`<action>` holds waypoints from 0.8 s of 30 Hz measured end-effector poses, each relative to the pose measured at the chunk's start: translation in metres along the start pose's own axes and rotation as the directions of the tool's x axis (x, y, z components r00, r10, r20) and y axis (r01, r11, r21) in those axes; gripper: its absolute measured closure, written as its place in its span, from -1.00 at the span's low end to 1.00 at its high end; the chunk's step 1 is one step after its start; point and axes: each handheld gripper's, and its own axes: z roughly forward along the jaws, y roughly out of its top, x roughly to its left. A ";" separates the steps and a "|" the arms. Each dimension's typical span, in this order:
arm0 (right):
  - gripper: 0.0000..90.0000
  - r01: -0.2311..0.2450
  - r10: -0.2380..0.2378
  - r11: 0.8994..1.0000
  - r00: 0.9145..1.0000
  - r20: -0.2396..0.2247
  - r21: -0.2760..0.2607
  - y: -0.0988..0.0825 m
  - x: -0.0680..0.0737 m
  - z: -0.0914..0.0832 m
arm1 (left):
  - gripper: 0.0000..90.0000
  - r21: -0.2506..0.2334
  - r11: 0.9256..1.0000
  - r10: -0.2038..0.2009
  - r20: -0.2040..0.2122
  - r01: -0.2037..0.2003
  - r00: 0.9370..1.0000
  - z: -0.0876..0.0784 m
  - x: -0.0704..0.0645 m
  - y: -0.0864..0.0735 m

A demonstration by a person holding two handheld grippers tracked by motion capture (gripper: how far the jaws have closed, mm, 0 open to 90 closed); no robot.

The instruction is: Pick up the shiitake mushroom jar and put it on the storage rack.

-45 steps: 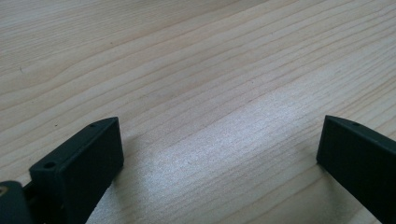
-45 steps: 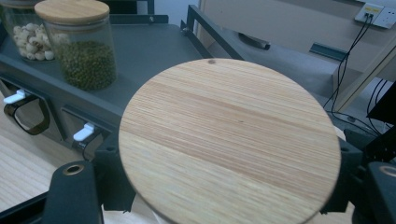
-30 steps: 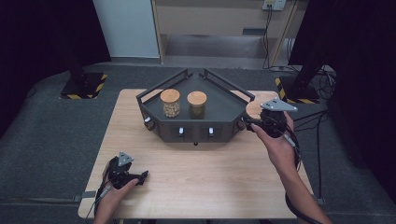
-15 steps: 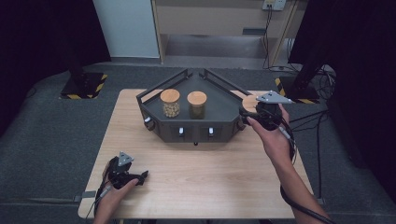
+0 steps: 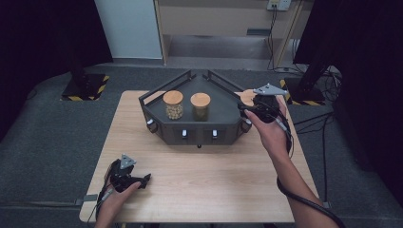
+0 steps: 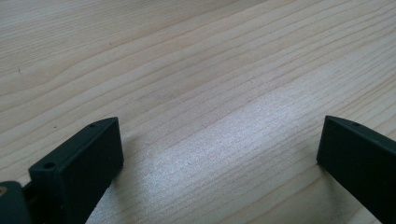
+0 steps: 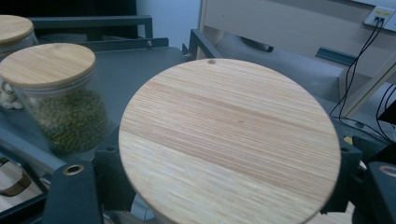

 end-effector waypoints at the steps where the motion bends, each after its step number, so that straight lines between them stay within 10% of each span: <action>1: -0.43 -0.002 0.002 1.000 1.000 -0.001 0.001 0.001 0.000 0.002 | -1.00 0.000 1.000 0.000 0.000 0.000 1.000 0.000 0.000 0.000; 24: -0.43 -0.012 0.012 1.000 1.000 -0.025 0.008 0.016 0.009 0.034 | -1.00 0.000 1.000 0.000 0.000 0.000 1.000 0.000 0.000 0.000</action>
